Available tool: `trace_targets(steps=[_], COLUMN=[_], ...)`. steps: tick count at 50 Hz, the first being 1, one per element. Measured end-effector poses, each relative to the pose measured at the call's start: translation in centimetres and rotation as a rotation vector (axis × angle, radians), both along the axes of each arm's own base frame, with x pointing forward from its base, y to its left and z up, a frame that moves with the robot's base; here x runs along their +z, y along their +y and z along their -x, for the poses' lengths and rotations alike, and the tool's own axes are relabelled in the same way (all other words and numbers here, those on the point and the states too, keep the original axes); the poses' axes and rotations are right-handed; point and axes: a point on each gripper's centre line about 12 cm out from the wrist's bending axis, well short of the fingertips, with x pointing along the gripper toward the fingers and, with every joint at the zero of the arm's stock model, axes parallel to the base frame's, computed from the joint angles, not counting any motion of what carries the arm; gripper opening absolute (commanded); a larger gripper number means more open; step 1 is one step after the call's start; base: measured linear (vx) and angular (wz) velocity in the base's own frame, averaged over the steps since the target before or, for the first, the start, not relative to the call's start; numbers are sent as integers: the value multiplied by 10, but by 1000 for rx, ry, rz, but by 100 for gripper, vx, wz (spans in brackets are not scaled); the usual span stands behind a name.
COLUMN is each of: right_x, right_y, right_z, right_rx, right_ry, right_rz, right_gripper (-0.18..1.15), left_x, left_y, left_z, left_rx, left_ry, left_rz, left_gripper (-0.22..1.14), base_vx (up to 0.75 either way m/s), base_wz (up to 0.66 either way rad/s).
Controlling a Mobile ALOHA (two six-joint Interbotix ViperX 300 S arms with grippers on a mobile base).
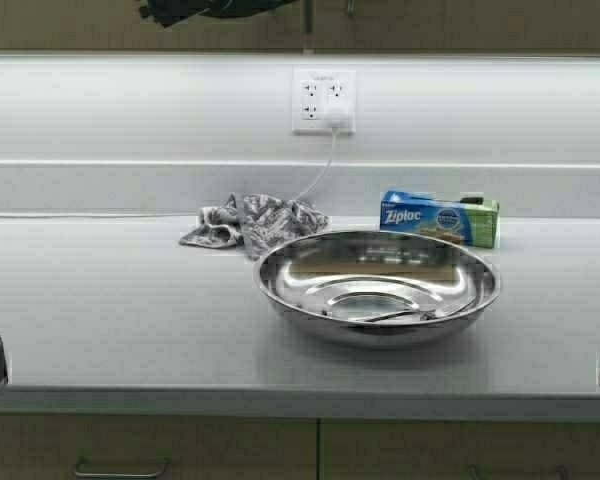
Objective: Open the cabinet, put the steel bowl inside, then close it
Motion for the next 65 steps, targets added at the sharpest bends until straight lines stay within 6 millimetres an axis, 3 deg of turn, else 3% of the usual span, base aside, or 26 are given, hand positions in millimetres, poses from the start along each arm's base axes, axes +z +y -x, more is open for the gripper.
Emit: trace_targets(steps=[11,18,28,38,50,54,58,59,62,65], right_x=[-2,-3,-8,-10,-8,-6,-7,-8,-9,-18], right_y=[-22,-35,-59,-90,-119,-126,-130,-130,-133,-139], right_z=[43,65,94,101,98,94,90,89,87,87], right_rx=[105,151,176,169,154,138,135,138,145,144], right_ry=[77,83,86,126,182,198,229,240,279,342], right_rz=[32,70,96,130,190,193,193,192,185,165], right_gripper=[7,7,7,7,8,20,53,68,94,109], left_x=[4,5,7,9,17,17,17,16,15,14], left_y=[33,49,89,131,173,182,183,183,181,180], left_z=[44,63,87,113,123,121,115,113,107,104], left_rx=[-24,-45,-35,4,88,118,128,129,127,124], left_ry=[44,93,137,162,234,261,274,280,301,315], left_rz=[-22,-40,-69,-82,-128,-136,-144,-149,-154,-159], left_gripper=[3,3,3,3,3,6,20,25,50,78], base_vx=[-2,-7,-9,-12,-15,-11,-9,-8,-8,-7], base_wz=[-2,-2,-5,-4,-6,-4,-2,0,-2,-3])
